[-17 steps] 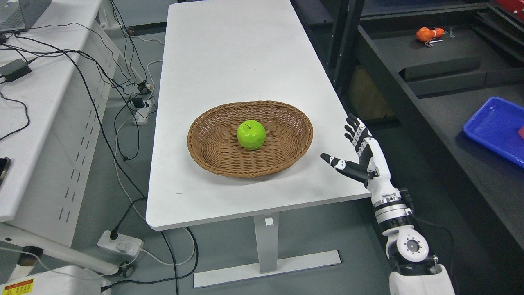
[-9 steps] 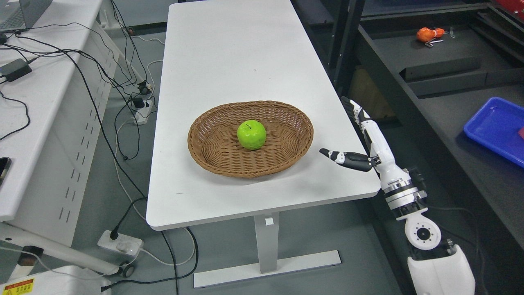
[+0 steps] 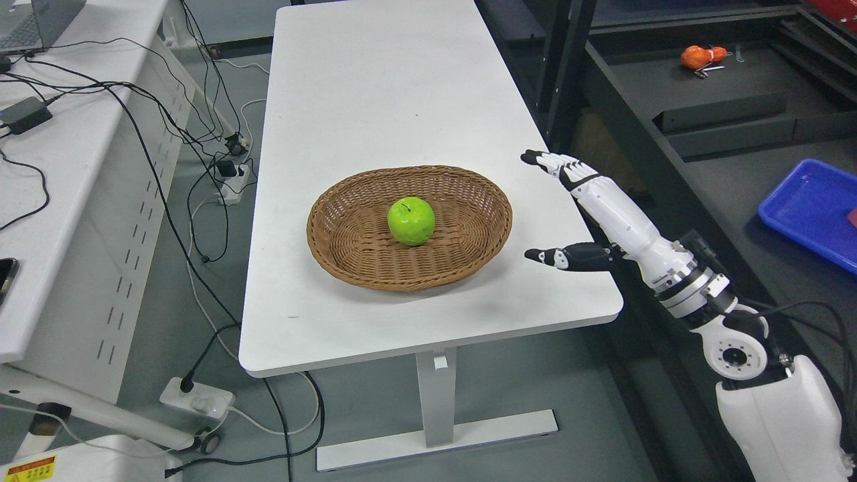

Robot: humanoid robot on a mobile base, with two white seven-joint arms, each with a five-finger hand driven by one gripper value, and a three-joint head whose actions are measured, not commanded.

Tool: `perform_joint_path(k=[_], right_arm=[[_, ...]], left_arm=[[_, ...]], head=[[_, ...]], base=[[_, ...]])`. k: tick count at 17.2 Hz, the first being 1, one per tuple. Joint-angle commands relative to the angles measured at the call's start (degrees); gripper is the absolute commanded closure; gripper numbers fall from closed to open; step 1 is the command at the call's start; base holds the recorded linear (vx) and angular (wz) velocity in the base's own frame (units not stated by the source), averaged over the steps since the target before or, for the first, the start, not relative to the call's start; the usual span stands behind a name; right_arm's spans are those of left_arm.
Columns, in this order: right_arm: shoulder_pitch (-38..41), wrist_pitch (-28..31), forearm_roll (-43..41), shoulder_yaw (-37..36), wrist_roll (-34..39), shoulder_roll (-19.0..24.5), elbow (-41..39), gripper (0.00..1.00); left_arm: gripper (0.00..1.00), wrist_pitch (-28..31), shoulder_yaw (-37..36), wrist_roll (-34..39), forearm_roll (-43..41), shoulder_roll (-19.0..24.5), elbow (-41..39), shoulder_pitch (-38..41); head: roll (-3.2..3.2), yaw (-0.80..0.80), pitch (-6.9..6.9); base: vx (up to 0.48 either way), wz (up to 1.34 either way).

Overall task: Place green apple on left shelf middle layer
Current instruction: 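Reach the right hand over the wicker basket toward the green apple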

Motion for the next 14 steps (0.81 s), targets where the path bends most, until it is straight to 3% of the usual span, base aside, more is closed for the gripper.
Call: perform_joint_path(k=[1, 5, 7, 12, 14], right_arm=[[-6.0, 1.0, 2.1, 10.2, 0.2, 0.7, -1.6, 0.0], [-14.0, 6.6, 8.7, 19.3, 5.1, 4.3, 8.3, 0.0], [-16.5, 8.1, 8.9, 20.2, 9.7, 4.9, 12.9, 0.0], [-22.6, 14.4, 9.0, 22.4, 12.0, 9.1, 26.2, 0.0], [-23.5, 15.7, 9.1, 22.7, 12.9, 9.3, 27.4, 0.0]], left_arm=[[0.0, 0.1, 0.0, 0.0, 0.0, 1.0, 0.0, 0.0], [0.0, 0.1, 0.0, 0.1, 0.0, 1.0, 0.0, 0.0], [0.0, 0.1, 0.0, 0.0, 0.0, 1.0, 0.0, 0.0], [0.0, 0.1, 0.0, 0.0, 0.0, 1.0, 0.0, 0.0], [0.0, 0.1, 0.0, 0.0, 0.0, 1.0, 0.0, 0.0]], head=[[0.0, 0.0, 0.0], [0.0, 0.0, 0.0], [0.0, 0.0, 0.0], [0.0, 0.0, 0.0], [0.0, 0.0, 0.0]], base=[[0.0, 0.0], [0.0, 0.0], [0.001, 0.01], [0.001, 0.01], [0.0, 0.0]])
